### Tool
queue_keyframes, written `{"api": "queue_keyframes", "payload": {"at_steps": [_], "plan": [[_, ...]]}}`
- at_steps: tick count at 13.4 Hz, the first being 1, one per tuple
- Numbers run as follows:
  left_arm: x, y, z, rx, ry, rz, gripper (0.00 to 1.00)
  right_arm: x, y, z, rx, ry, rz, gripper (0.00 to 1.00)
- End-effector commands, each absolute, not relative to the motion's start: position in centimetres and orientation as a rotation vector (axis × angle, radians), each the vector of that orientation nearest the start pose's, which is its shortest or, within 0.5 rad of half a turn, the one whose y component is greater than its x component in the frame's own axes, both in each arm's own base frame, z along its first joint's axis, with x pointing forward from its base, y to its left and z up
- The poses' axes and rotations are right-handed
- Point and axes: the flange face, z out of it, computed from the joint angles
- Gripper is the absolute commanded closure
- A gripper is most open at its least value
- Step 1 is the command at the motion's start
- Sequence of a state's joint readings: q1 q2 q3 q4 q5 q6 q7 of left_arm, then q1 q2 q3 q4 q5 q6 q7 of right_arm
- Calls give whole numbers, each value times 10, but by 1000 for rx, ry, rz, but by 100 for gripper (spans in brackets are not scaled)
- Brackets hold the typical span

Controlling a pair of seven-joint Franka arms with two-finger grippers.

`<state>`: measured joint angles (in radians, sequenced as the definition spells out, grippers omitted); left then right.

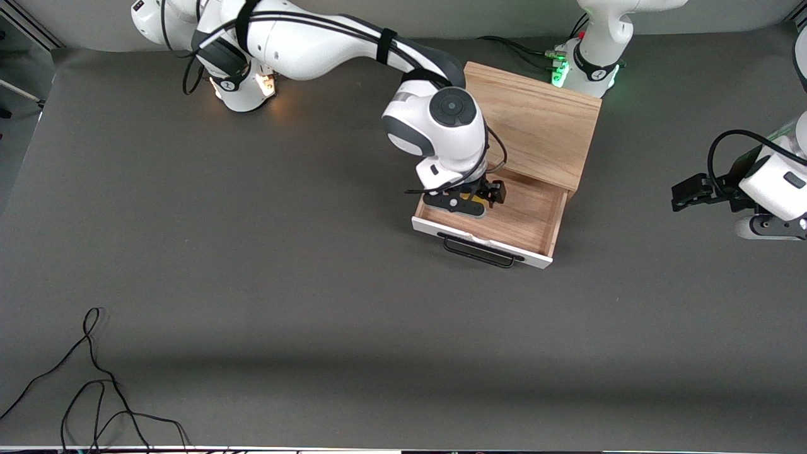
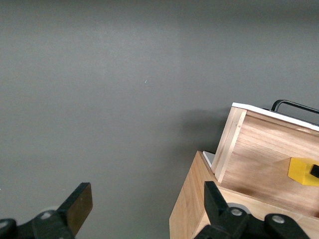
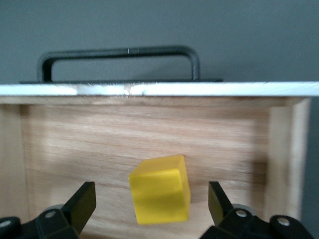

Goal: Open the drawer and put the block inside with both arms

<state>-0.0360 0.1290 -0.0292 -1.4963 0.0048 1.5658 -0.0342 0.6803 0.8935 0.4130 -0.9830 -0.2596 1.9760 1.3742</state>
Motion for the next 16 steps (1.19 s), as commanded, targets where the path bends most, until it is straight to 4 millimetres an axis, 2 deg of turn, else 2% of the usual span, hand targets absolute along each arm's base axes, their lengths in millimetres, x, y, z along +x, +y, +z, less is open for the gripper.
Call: {"api": "queue_keyframes", "payload": {"at_steps": [1,4,7,9,12,16], "plan": [[583,-36,589,-3133,70,86,0,501,586,427,-2935,618,-50,0],[583,-36,589,-3131,70,86,0,528,533,488,-2938,612,-79,0],[583,-36,589,-3133,70,88,0,558,465,546,-2903,584,-56,0],[583,-36,589,-3133,70,88,0,576,413,574,-2921,548,-36,0],[583,-37,589,-3131,72,88,0,594,327,597,-2959,540,-59,0],[583,-37,589,-3131,72,88,0,610,188,594,-3039,419,-40,0]]}}
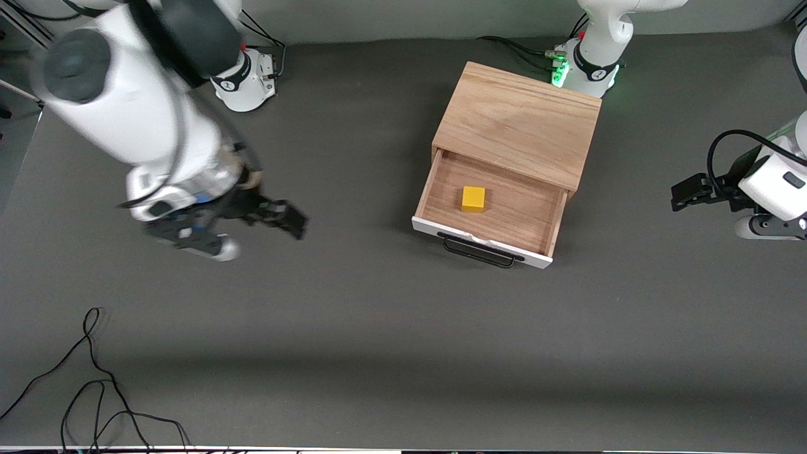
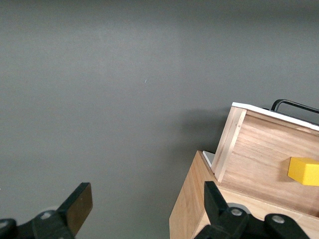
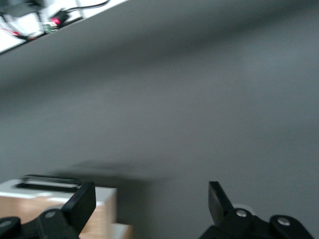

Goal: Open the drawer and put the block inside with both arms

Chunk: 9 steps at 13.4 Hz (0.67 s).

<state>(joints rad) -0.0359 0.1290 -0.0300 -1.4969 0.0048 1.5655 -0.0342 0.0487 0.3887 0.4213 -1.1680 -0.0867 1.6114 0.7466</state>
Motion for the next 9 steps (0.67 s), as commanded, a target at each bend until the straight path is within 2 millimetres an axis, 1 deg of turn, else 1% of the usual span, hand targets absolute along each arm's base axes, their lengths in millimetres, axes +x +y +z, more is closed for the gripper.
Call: {"api": "queue_keyframes", "payload": {"at_steps": [1,2,3,4,5,6,7,8,9], "plan": [[582,-37,589,-3131,72,91,0,611,159,592,-3013,426,-12,0],[582,-37,589,-3131,72,91,0,612,132,593,-3011,410,-16,0],[582,-37,589,-3131,72,91,0,608,118,591,-3031,361,-14,0],[582,-37,589,-3133,72,91,0,603,103,590,-3040,351,-32,0],[582,-37,590,-3131,72,88,0,600,86,592,-3049,324,-64,0],[582,-36,590,-3131,70,88,0,598,71,590,-3064,259,-65,0],[582,-36,590,-3131,70,88,0,597,55,587,-3070,245,-73,0],[582,-36,590,-3131,72,88,0,599,49,588,-3073,240,-94,0],[582,-36,590,-3131,70,88,0,599,47,588,-3082,239,-99,0]]}}
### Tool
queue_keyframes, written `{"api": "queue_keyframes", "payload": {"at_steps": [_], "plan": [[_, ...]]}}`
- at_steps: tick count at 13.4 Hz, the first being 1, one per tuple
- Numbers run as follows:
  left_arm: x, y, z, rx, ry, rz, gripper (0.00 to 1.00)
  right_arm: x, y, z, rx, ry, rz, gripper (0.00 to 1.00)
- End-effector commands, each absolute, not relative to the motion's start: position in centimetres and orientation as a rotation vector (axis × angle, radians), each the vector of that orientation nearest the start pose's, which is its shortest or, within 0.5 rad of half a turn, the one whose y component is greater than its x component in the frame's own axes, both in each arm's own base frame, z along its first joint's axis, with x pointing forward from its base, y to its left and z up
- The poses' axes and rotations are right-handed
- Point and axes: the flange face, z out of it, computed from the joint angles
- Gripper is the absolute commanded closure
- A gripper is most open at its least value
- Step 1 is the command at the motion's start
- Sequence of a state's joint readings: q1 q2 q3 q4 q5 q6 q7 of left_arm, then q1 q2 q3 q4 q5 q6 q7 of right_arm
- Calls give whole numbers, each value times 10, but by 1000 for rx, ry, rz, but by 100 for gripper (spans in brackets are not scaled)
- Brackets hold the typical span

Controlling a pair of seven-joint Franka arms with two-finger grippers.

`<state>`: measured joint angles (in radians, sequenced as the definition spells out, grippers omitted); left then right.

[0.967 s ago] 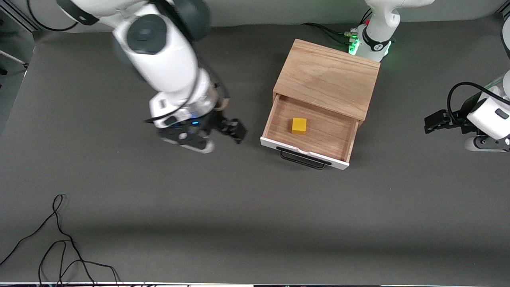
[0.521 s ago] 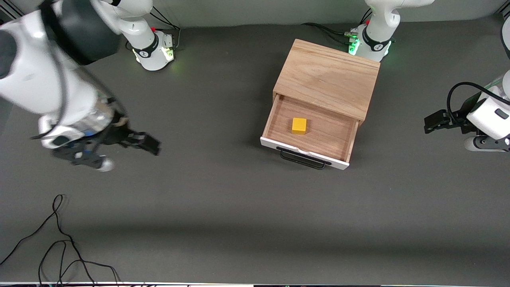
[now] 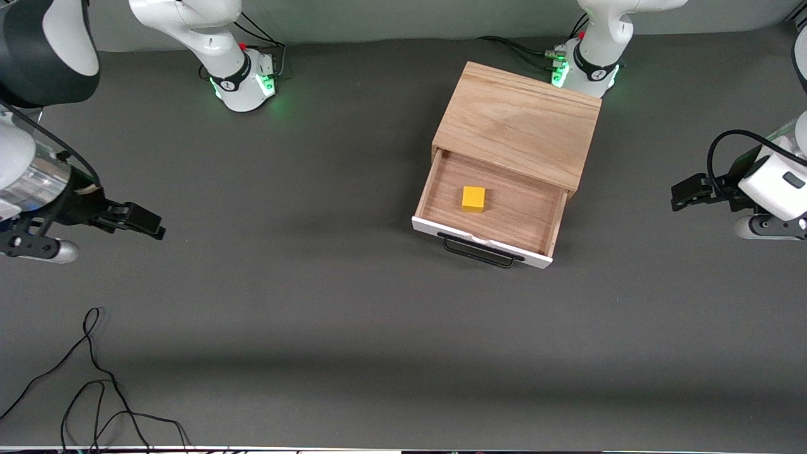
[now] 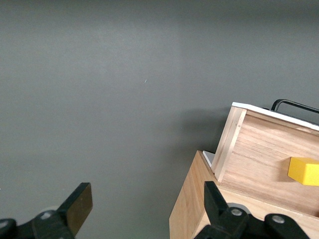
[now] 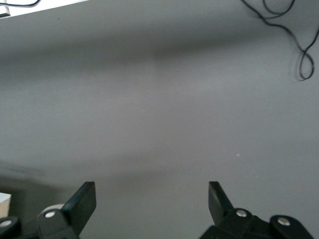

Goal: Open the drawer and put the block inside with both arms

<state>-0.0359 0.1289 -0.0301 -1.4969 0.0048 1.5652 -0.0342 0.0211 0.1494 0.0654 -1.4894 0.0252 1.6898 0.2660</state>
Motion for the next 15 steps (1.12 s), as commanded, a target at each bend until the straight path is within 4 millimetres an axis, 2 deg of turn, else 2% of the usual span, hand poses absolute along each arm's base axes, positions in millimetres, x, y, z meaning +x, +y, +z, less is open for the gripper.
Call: {"api": "queue_keyframes", "payload": {"at_steps": [1,4,7,15], "plan": [[582,-36,590,-3131,70,88,0,600,46,585,-3106,232,-96,0],[582,-36,591,-3131,96,86,0,597,46,582,-3135,223,-52,0],[582,-36,590,-3131,96,88,0,590,47,590,-3121,198,-33,0],[582,-36,590,-3131,96,91,0,593,48,588,-3089,137,-34,0]]}}
